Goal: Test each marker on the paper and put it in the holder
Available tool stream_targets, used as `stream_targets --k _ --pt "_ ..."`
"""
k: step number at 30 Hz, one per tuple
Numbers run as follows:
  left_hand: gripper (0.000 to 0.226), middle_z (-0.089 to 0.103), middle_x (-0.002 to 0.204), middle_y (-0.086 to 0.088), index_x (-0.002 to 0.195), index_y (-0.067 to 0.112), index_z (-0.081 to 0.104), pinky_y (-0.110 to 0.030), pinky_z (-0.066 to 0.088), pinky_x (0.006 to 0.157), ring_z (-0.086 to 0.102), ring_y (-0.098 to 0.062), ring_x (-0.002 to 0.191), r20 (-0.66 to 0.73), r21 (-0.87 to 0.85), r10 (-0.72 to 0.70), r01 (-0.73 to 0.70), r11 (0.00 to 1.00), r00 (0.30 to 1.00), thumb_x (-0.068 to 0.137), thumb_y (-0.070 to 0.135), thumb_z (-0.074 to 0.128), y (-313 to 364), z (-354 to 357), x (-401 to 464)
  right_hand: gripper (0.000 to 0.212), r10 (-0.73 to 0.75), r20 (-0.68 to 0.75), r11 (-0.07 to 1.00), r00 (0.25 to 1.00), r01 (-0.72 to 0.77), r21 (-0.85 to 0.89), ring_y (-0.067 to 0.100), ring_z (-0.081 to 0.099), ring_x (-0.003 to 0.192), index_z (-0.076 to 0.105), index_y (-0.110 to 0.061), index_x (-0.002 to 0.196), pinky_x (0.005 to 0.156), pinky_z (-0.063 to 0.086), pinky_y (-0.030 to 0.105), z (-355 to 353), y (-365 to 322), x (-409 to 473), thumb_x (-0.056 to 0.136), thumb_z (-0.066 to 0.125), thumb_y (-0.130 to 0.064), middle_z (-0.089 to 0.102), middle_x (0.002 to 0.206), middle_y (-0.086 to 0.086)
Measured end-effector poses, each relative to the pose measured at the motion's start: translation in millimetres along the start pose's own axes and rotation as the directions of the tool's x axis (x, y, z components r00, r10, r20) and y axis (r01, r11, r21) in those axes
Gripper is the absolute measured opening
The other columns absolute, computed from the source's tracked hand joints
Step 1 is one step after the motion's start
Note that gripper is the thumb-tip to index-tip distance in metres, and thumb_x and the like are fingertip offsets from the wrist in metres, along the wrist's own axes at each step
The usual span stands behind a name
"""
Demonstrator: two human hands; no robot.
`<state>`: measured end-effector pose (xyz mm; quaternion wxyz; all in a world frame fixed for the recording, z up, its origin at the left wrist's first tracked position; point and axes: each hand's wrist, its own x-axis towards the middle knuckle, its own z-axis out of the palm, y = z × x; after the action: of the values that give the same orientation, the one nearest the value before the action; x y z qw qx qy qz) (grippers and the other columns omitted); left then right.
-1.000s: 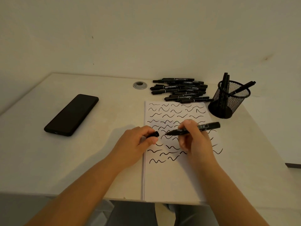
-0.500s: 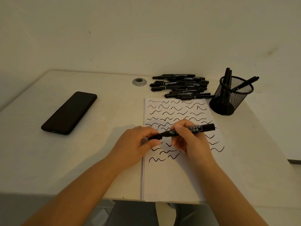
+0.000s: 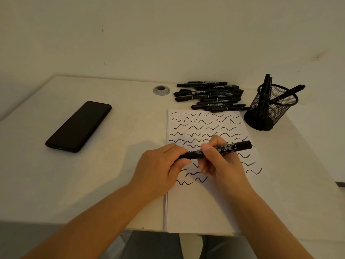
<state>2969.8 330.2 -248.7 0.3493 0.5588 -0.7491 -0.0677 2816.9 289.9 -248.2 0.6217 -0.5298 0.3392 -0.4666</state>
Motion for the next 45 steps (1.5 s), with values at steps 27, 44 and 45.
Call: stream_targets --k 27,44,45 --pt "0.014 0.062 0.060 0.015 0.078 0.042 0.067 -0.010 0.042 0.055 0.051 0.001 0.052 0.147 -0.594 -0.359 0.372 0.713 0.922 0.079 0.028 0.063 -24.6 -11.0 10.7 0.016 -0.084 -0.103 0.969 0.991 0.057 -0.240 0.007 0.054 0.056 0.068 -0.027 0.072 0.053 0.045 0.017 -19.4 -13.5 1.2 0.079 0.064 -0.013 0.063 0.063 -0.004" --pt "0.023 0.059 0.066 0.023 0.084 0.041 0.058 -0.013 0.042 0.055 0.057 0.003 0.065 0.122 -0.187 -0.023 0.045 0.981 0.992 0.076 0.058 0.046 22.2 -19.9 131.8 0.017 -0.240 0.194 0.391 0.951 0.278 -0.878 -0.005 0.055 0.073 0.064 -0.027 0.100 0.069 0.046 0.017 -63.1 -81.1 56.6 0.084 0.061 -0.029 0.057 0.075 -0.021" --pt "0.020 0.060 0.066 0.022 0.084 0.041 0.057 -0.015 0.043 0.054 0.058 0.001 0.063 0.132 -0.177 -0.050 0.073 0.981 0.990 0.079 0.056 0.044 16.0 -18.6 142.4 0.018 -0.269 0.148 0.405 0.952 0.251 -0.879 -0.007 0.055 0.073 0.063 -0.026 0.101 0.068 0.045 0.014 -69.0 -84.6 61.5 0.084 0.061 -0.027 0.056 0.075 -0.023"
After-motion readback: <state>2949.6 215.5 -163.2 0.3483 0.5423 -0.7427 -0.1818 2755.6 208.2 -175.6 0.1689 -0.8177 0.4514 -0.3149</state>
